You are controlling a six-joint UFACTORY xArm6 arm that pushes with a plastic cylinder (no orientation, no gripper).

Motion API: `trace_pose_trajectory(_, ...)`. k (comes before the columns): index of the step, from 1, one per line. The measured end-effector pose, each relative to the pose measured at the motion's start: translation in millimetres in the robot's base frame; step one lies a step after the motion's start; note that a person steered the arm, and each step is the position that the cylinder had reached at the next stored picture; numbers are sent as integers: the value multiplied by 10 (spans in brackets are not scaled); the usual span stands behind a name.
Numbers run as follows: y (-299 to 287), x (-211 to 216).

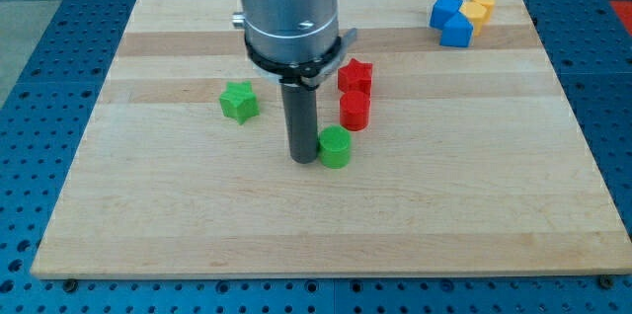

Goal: Push the green star down a bit

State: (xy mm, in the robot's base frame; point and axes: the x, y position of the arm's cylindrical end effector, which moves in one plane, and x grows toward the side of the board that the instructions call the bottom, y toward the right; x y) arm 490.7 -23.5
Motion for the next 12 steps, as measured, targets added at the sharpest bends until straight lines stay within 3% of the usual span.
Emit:
trace_pose_trajectory(3,209,0)
trace_pose_trajectory(6,-1228,121)
trace_pose_trajectory(7,-1692,-101)
trace_pose_trajectory(8,-1804,-535)
trace_pose_trajectory(10,-1265,-1115)
trace_pose_trajectory(12,-682,-1167)
